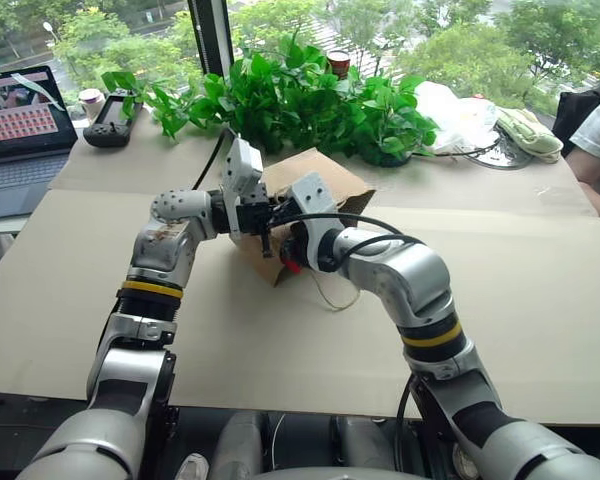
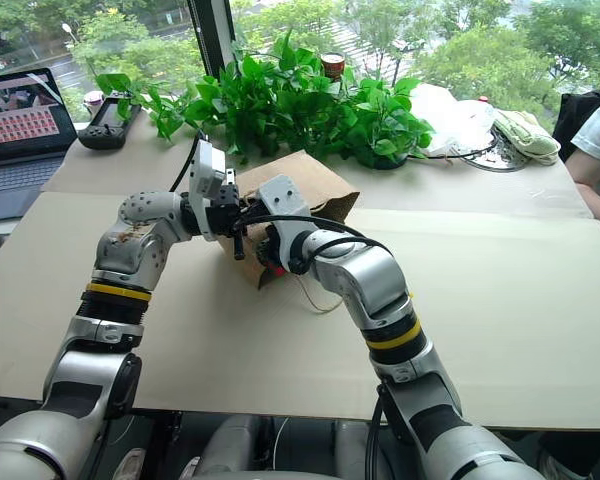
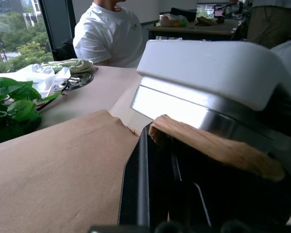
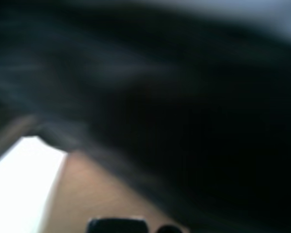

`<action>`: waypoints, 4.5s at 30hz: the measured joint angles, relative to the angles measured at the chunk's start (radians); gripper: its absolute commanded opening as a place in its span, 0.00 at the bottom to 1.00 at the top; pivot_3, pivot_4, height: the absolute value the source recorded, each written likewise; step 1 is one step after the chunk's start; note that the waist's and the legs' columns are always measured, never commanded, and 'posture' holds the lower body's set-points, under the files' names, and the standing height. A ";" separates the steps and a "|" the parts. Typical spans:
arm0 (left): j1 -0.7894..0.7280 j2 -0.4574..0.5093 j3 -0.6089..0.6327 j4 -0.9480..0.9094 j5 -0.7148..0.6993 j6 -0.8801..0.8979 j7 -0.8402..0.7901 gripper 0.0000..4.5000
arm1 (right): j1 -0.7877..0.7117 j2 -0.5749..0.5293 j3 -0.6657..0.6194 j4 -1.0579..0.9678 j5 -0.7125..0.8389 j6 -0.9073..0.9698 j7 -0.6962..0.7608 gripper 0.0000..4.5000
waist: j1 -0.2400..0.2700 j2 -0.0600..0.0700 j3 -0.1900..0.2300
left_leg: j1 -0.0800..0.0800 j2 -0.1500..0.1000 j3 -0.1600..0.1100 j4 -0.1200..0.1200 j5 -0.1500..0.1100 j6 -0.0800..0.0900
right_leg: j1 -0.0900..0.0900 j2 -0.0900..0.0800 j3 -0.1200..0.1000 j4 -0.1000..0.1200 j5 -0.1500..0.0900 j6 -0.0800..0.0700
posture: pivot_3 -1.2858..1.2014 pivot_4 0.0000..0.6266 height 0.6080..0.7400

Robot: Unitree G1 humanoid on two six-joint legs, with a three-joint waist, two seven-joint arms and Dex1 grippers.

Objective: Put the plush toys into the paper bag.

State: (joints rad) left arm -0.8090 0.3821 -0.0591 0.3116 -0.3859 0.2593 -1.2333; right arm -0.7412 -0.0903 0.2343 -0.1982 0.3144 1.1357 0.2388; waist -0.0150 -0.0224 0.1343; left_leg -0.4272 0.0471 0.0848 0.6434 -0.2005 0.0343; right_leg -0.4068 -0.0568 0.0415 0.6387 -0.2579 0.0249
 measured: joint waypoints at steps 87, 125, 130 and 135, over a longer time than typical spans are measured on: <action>0.022 -0.181 0.109 -0.014 -0.048 0.007 0.347 0.00 | 0.195 -0.455 -0.283 -0.509 0.088 0.107 0.072 0.01 | 0.004 0.000 0.000 | 0.001 -0.001 0.000 0.000 0.000 0.000 | 0.002 -0.001 0.001 -0.008 0.000 0.000 | 0.52 0.24 1.00; 0.263 0.024 0.199 -0.274 -0.257 0.407 0.323 1.00 | 0.151 -0.536 -0.639 -0.549 0.454 0.140 0.272 0.84 | 0.002 0.000 0.000 | 0.003 0.001 0.000 0.000 0.000 0.000 | 0.003 -0.001 0.001 -0.008 0.000 0.000 | 0.52 0.24 1.00; 0.316 0.018 0.183 -0.271 -0.239 0.383 0.325 1.00 | 0.284 -0.672 -0.603 -0.547 0.520 0.129 0.391 0.46 | 0.010 -0.001 0.000 | 0.002 0.001 0.000 0.000 0.000 0.000 | 0.003 -0.002 0.001 -0.009 0.000 0.000 | 0.52 0.24 1.00; 0.317 0.008 0.152 -0.271 -0.215 0.342 0.321 1.00 | 0.326 -0.731 -0.446 -0.515 0.463 0.045 0.414 0.06 | 0.002 -0.001 0.000 | 0.003 0.000 0.000 0.000 0.000 0.000 | 0.003 -0.001 0.001 -0.008 0.000 0.000 | 0.52 0.24 1.00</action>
State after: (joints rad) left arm -0.4916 0.3902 0.0933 0.0402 -0.6013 0.6010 -0.9124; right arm -0.4151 -0.8216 -0.2117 -0.7136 0.7771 1.1809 0.6524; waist -0.0126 -0.0231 0.1346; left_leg -0.4238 0.0476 0.0845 0.6431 -0.2006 0.0343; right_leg -0.4034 -0.0581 0.0429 0.6302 -0.2582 0.0248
